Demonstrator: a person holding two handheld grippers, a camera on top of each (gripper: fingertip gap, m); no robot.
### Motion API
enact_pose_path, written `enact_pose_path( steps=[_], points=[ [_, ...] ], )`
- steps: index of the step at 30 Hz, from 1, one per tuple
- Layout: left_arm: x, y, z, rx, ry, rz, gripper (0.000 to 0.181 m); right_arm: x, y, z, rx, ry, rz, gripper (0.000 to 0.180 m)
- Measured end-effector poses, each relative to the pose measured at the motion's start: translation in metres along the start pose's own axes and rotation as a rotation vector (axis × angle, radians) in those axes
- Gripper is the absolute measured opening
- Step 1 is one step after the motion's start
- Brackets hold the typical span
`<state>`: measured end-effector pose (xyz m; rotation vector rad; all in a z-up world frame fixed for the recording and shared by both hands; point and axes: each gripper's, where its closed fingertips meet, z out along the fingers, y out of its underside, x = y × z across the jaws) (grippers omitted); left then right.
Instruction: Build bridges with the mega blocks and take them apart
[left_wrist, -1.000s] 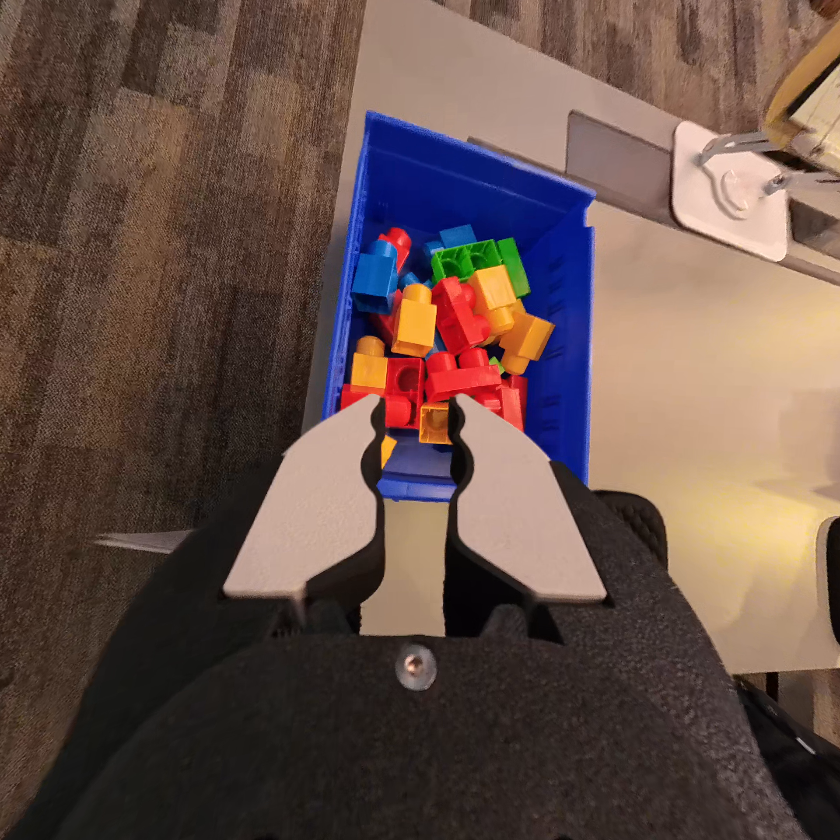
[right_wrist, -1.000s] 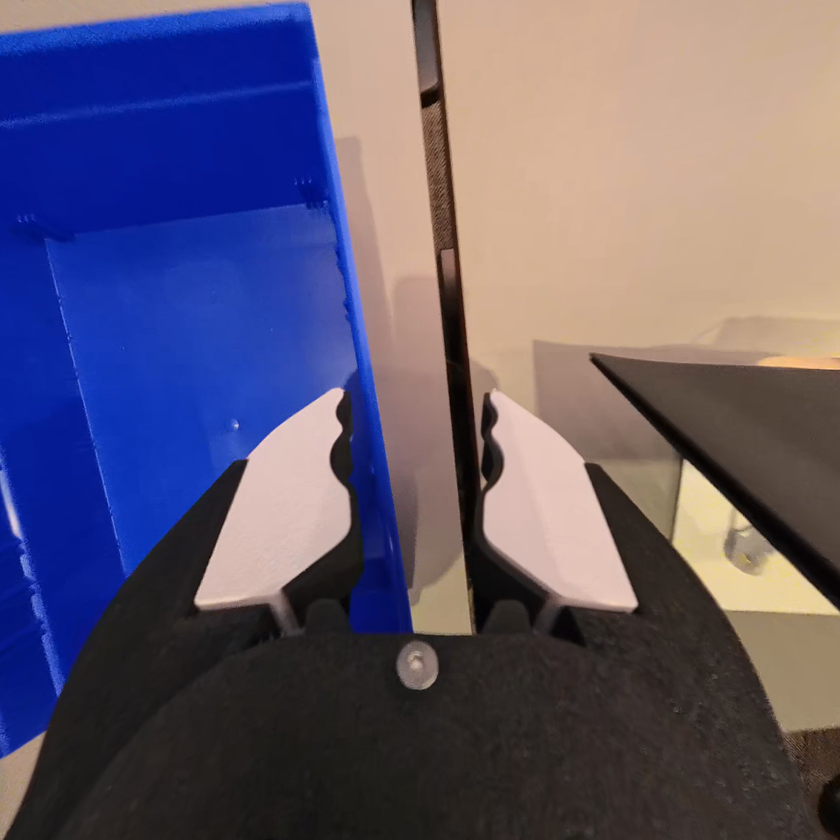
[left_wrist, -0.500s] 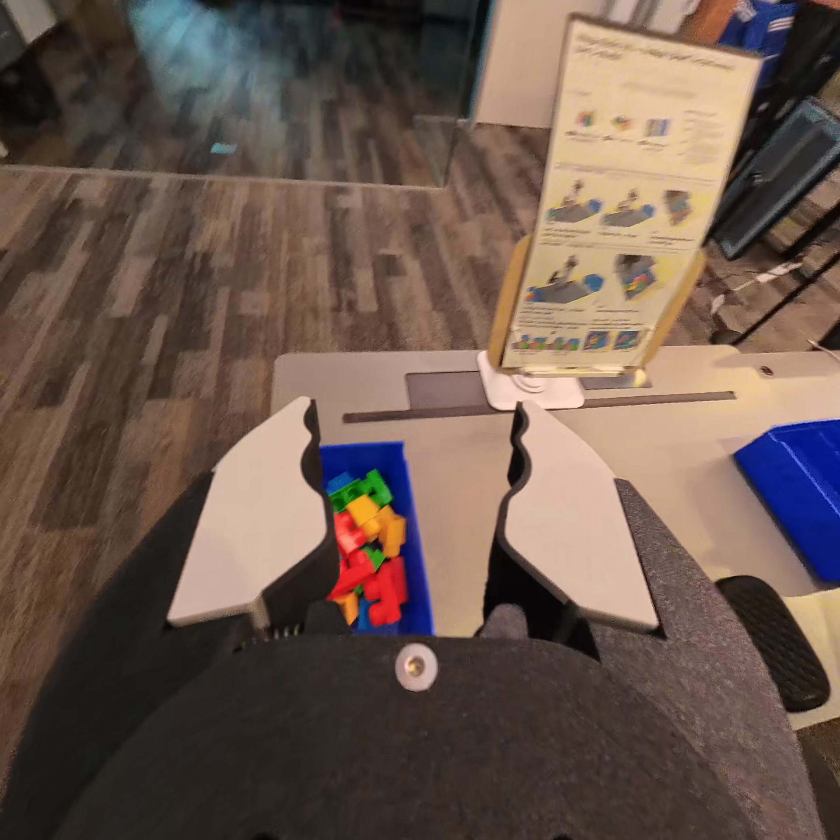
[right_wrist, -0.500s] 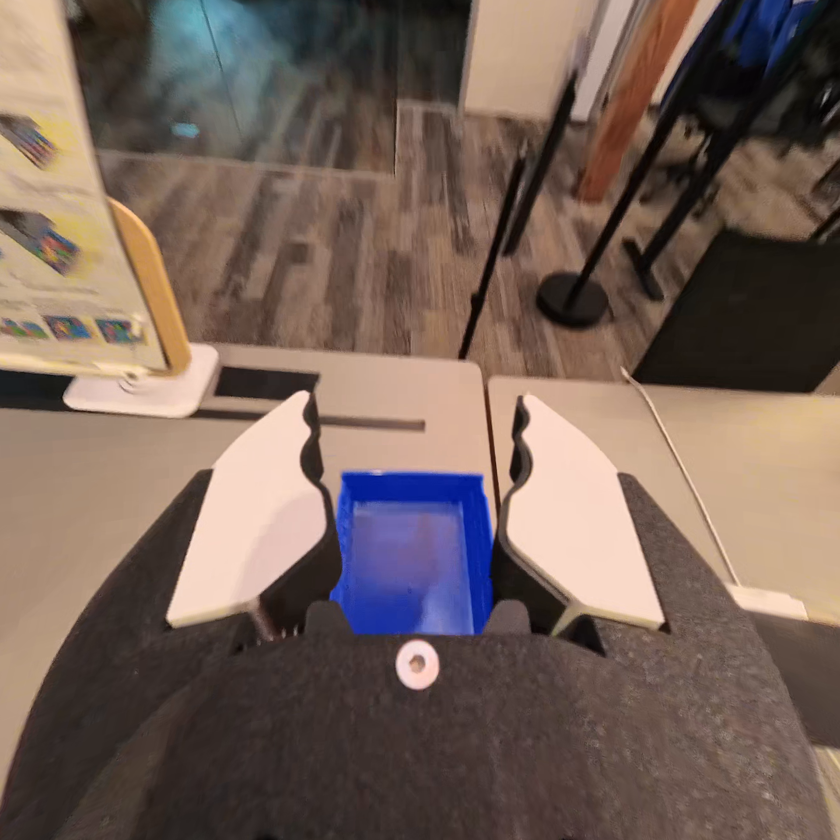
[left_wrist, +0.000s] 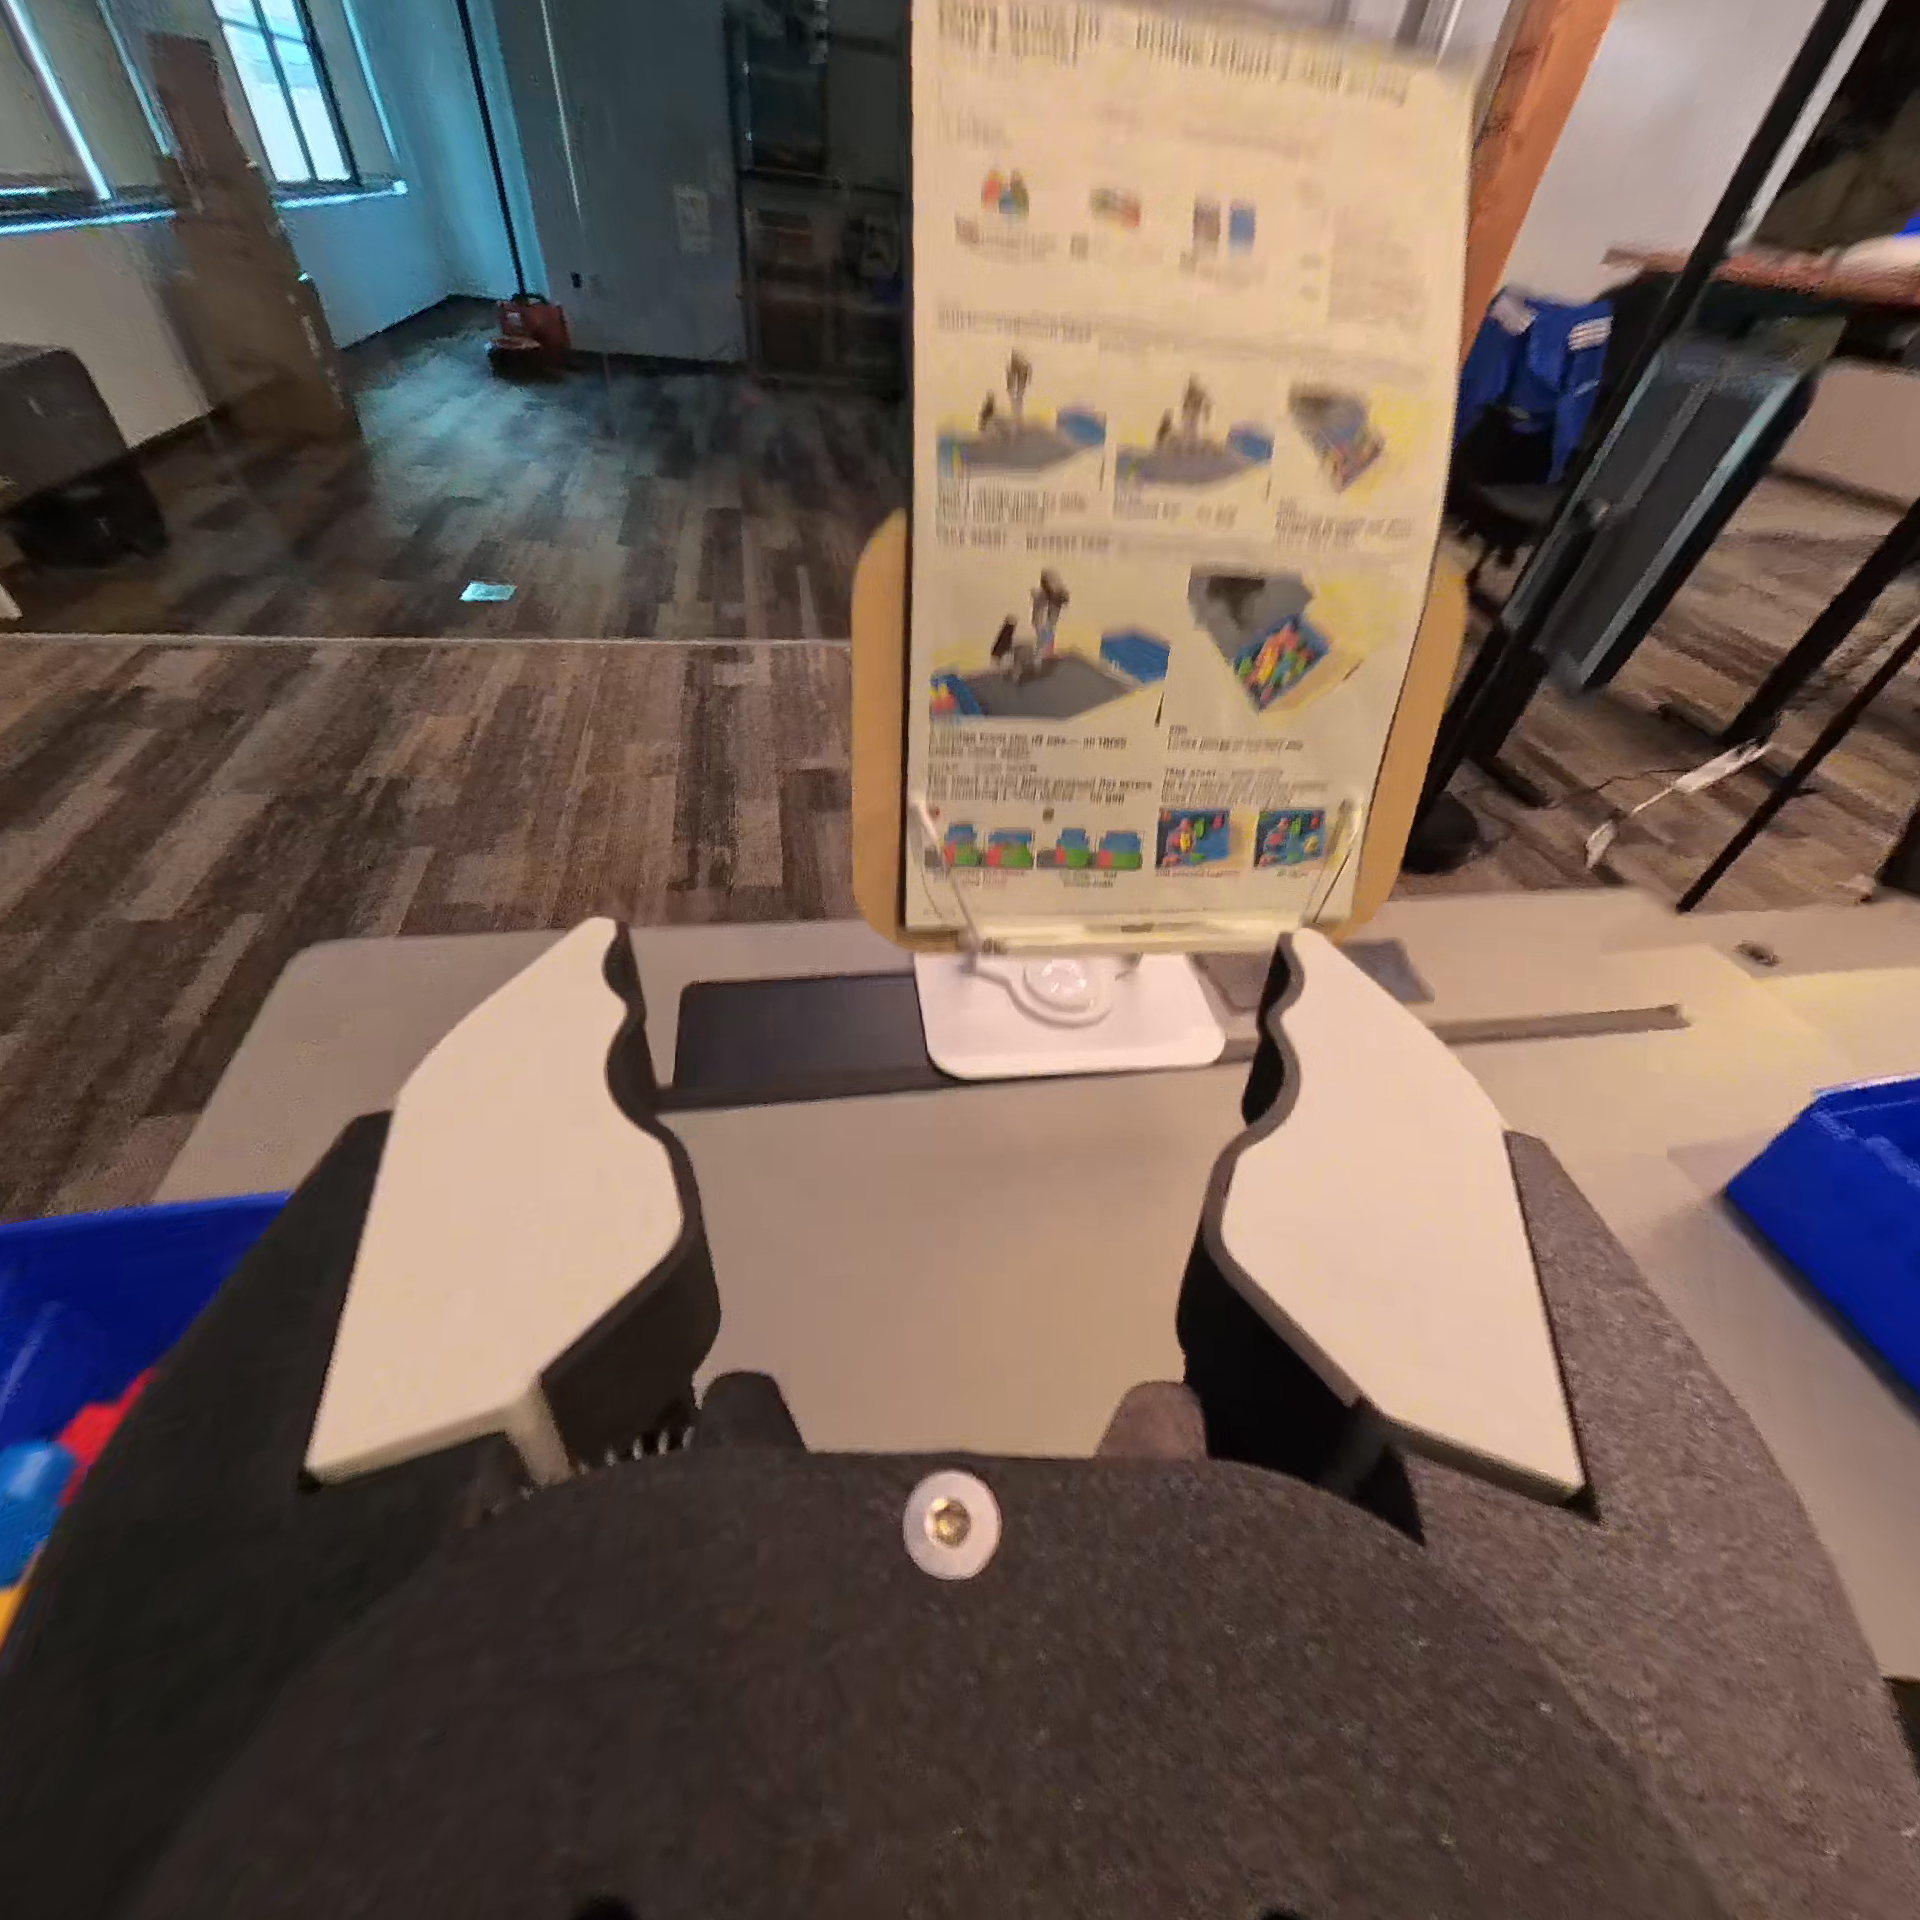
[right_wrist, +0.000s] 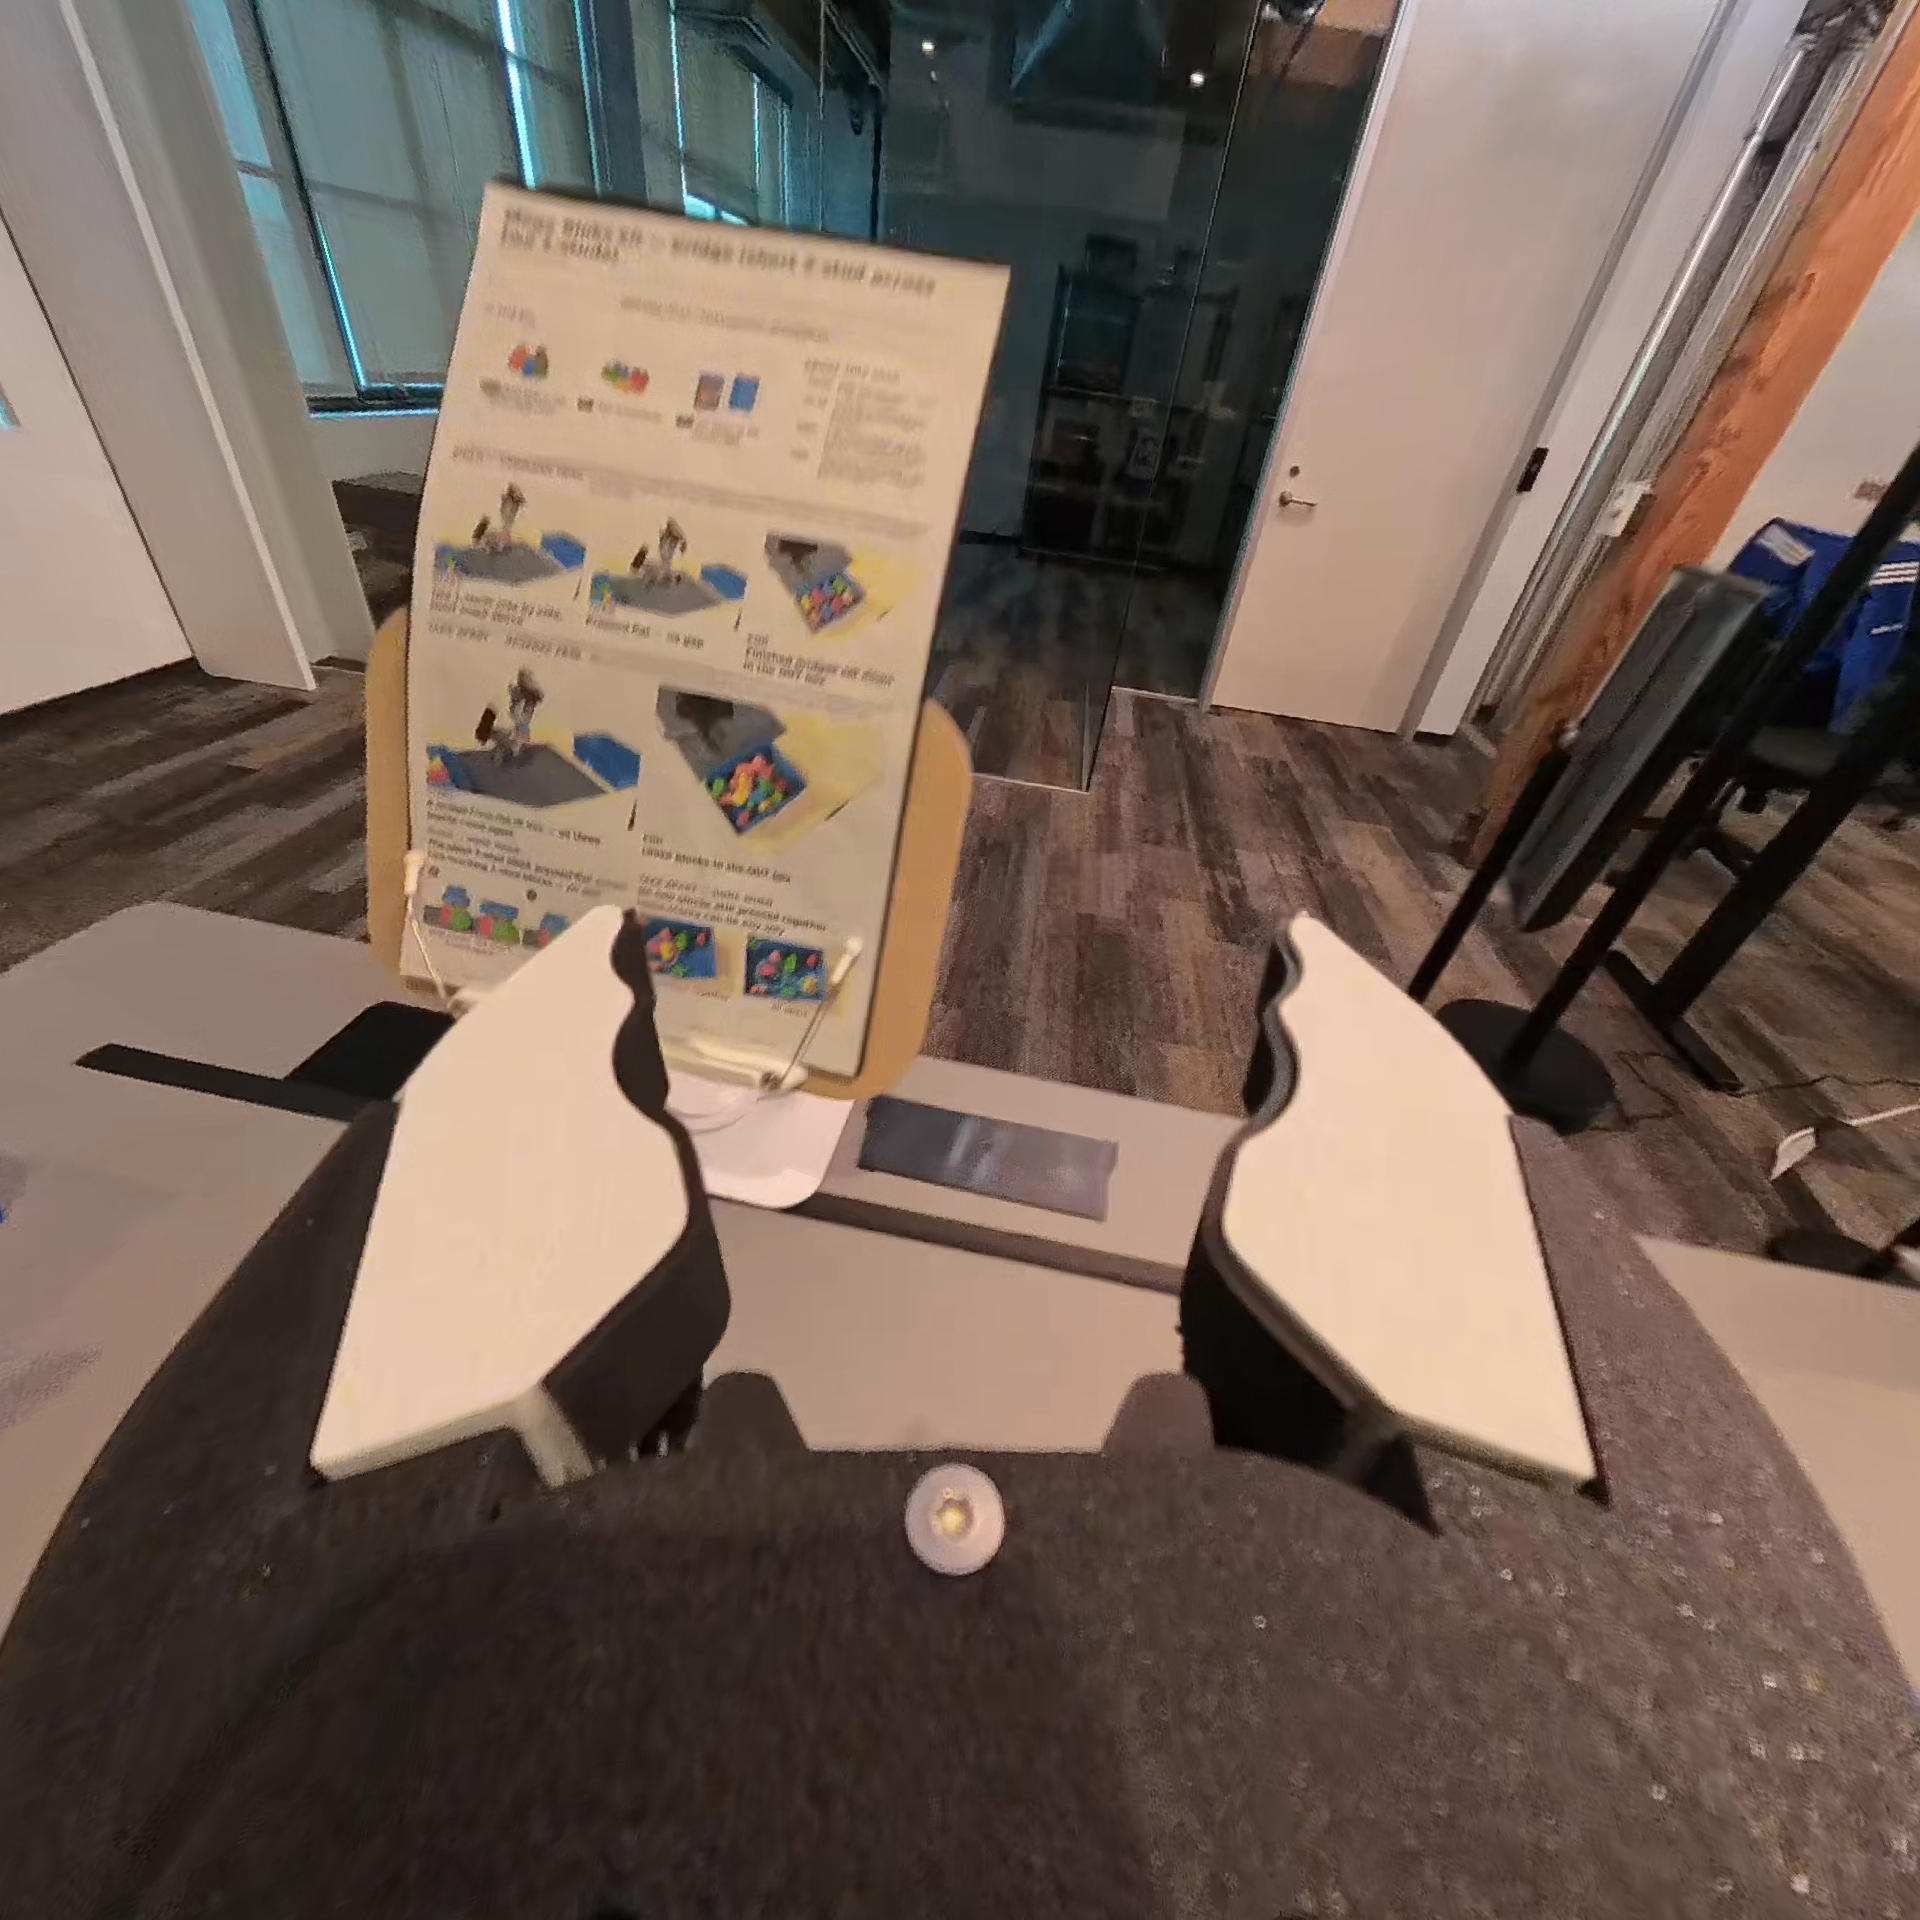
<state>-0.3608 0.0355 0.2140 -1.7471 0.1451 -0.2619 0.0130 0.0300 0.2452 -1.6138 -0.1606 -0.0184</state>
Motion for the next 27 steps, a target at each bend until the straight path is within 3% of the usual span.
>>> enact_pose_path(
  steps=[5, 13, 20, 27],
  points=[
    [0.019, 0.101, 0.032, -0.088, -0.088, 0.035, 0.112, -0.043, 0.104, 0.019, -0.122, 0.008, 0.089, 0.112],
    [0.027, 0.236, 0.057, -0.263, -0.17, -0.021, 0.112, -0.058, 0.251, 0.023, -0.376, 0.057, 0.181, 0.112],
    [0.029, 0.326, 0.061, -0.448, -0.213, -0.031, 0.112, -0.074, 0.326, 0.018, -0.541, 0.044, 0.198, 0.115],
    [0.026, 0.362, 0.065, -0.577, -0.218, -0.078, 0.116, -0.083, 0.364, 0.016, -0.624, 0.032, 0.208, 0.116]
  ],
)
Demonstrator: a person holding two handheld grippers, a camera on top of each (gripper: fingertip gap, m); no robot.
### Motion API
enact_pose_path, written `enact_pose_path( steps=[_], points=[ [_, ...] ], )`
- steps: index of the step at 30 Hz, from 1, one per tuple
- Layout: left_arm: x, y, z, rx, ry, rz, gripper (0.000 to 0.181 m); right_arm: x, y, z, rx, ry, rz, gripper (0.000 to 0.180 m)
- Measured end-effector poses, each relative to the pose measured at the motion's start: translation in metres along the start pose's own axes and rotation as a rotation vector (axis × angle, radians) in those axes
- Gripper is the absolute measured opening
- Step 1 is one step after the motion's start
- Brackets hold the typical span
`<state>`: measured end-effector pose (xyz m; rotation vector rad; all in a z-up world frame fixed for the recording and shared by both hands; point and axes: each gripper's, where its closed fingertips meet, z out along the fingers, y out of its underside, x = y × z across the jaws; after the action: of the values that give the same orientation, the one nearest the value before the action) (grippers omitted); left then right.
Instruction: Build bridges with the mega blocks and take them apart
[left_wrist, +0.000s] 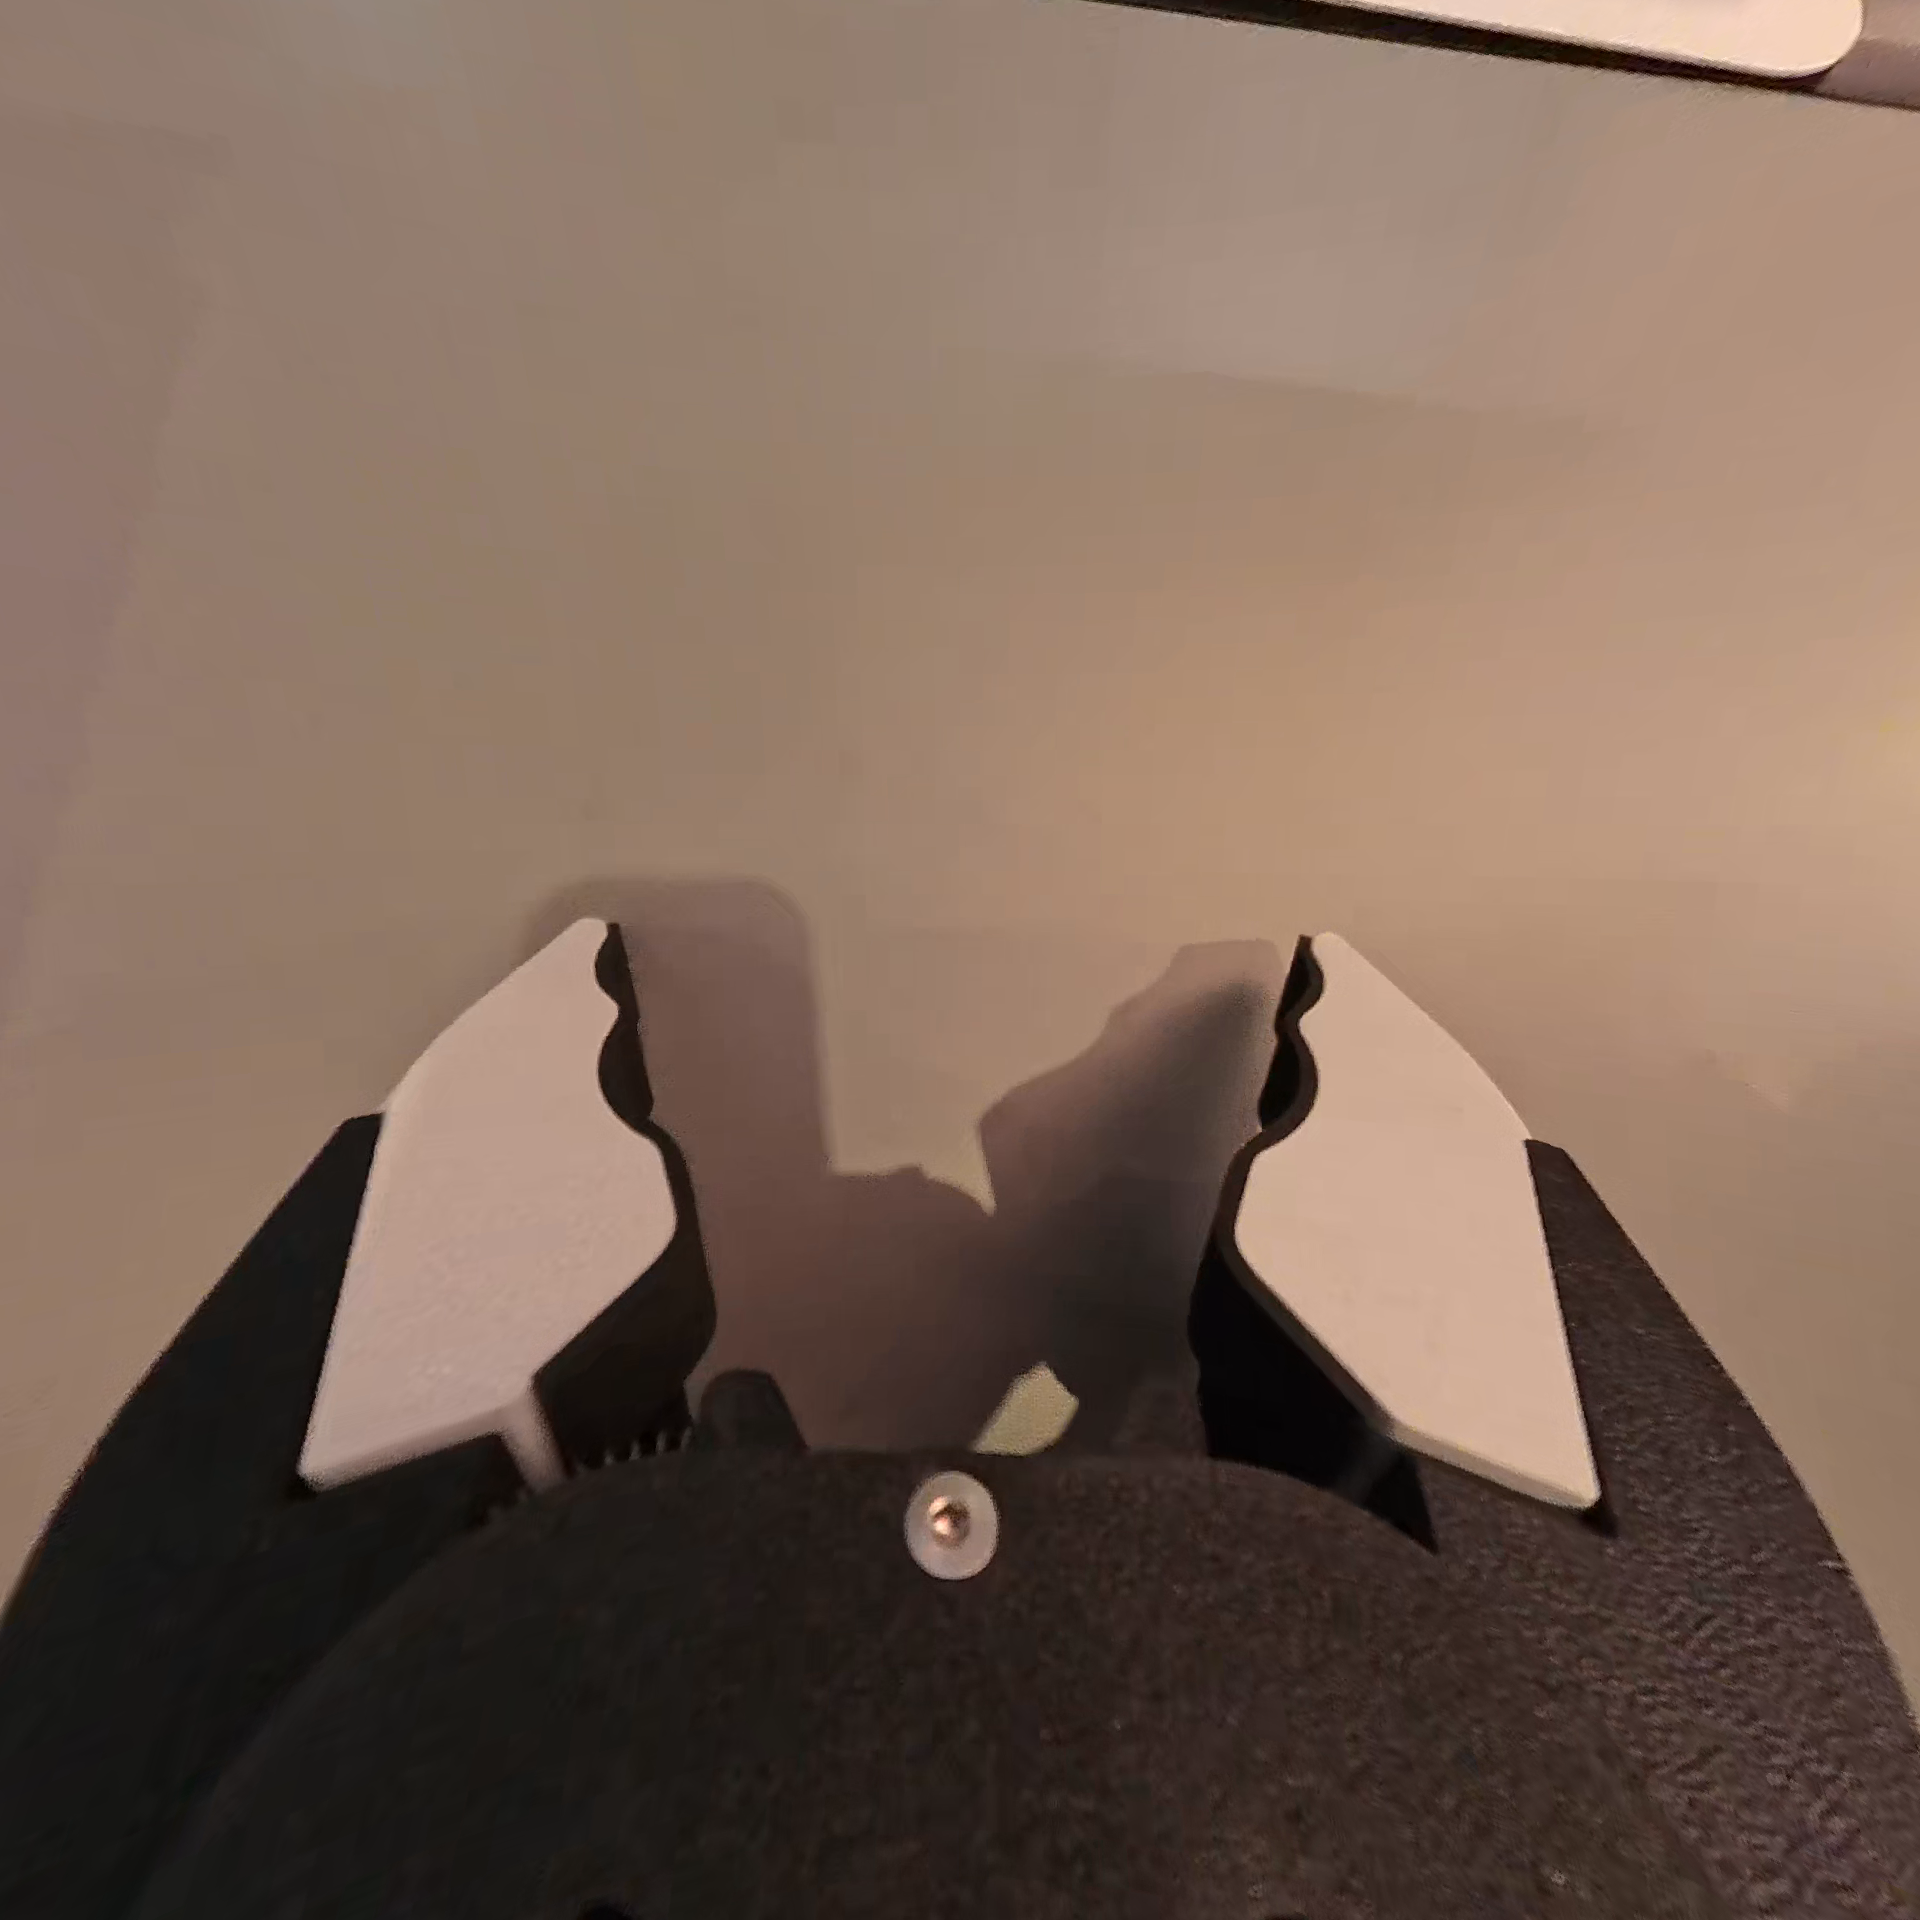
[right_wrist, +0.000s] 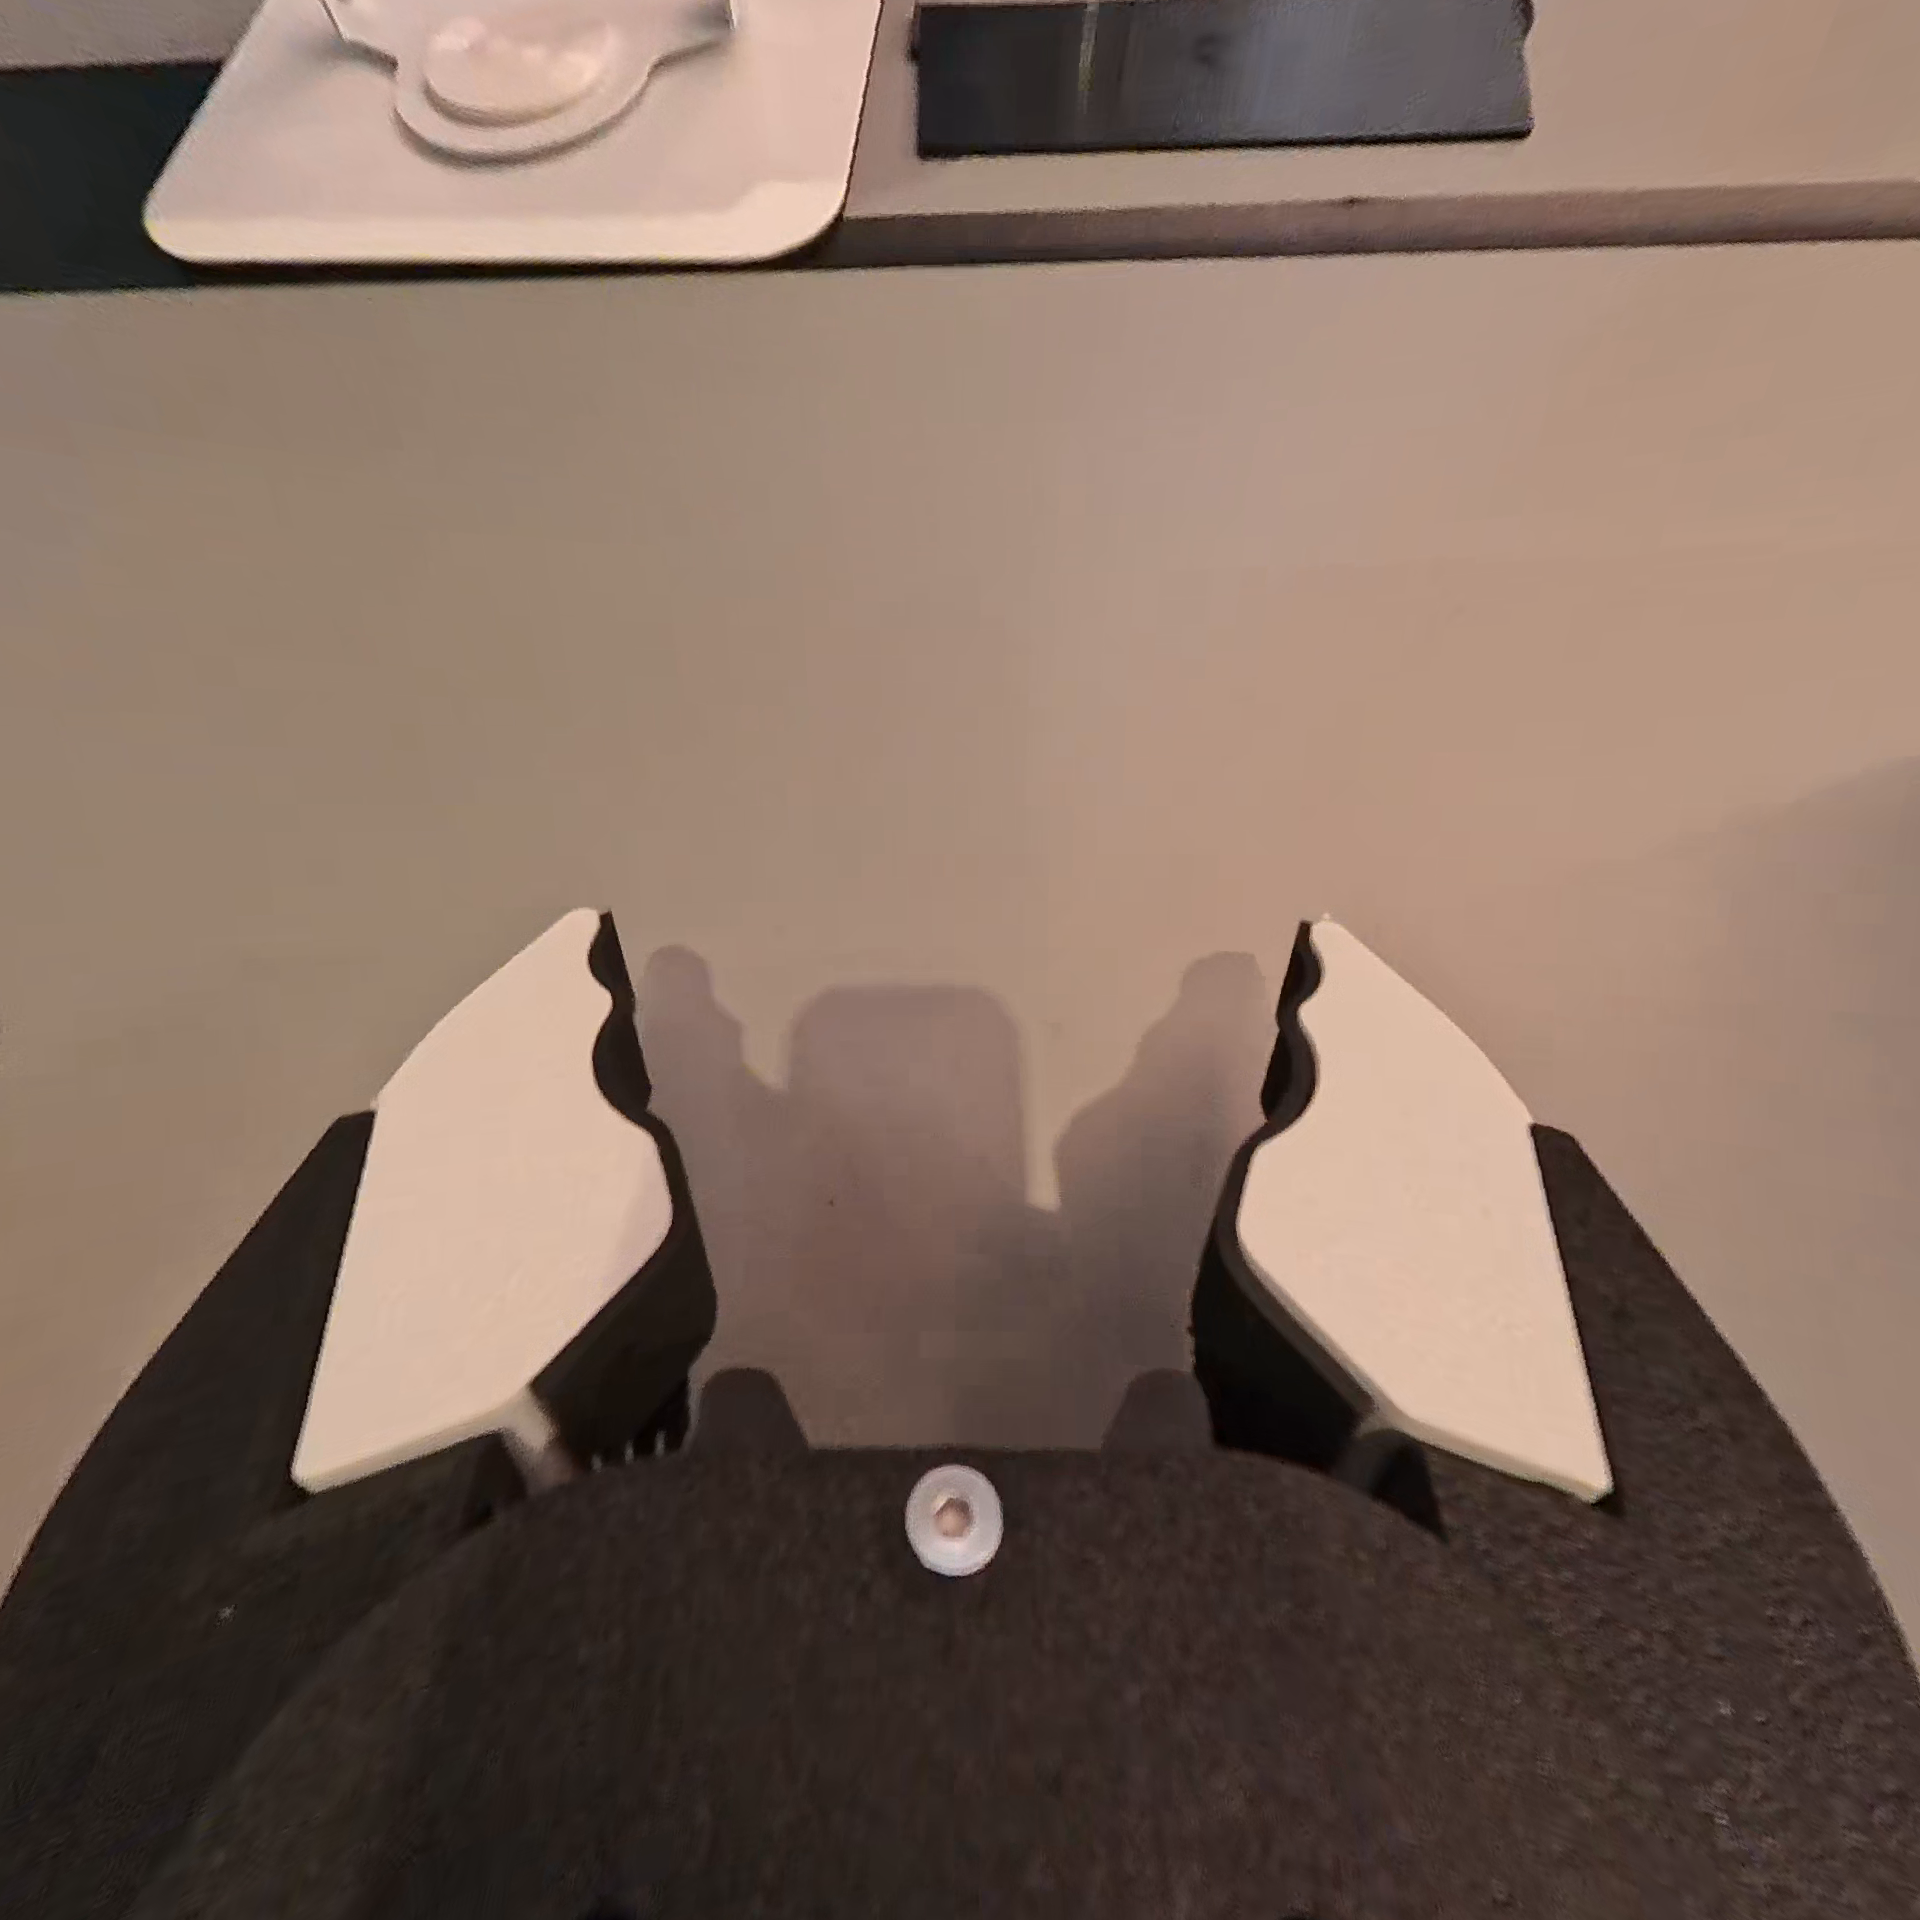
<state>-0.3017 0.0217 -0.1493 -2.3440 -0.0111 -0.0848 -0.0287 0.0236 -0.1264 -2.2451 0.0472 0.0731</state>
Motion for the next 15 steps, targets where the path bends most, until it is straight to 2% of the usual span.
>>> enact_pose_path(
  steps=[8, 15],
  points=[
    [0.001, 0.002, 0.005, -0.031, -0.046, 0.041, 0.12, -0.003, 0.023, 0.015, -0.085, -0.001, -0.011, 0.118],
    [0.002, 0.002, 0.006, -0.029, -0.063, 0.036, 0.122, -0.003, 0.025, 0.017, -0.103, 0.018, -0.022, 0.119]
  ],
)
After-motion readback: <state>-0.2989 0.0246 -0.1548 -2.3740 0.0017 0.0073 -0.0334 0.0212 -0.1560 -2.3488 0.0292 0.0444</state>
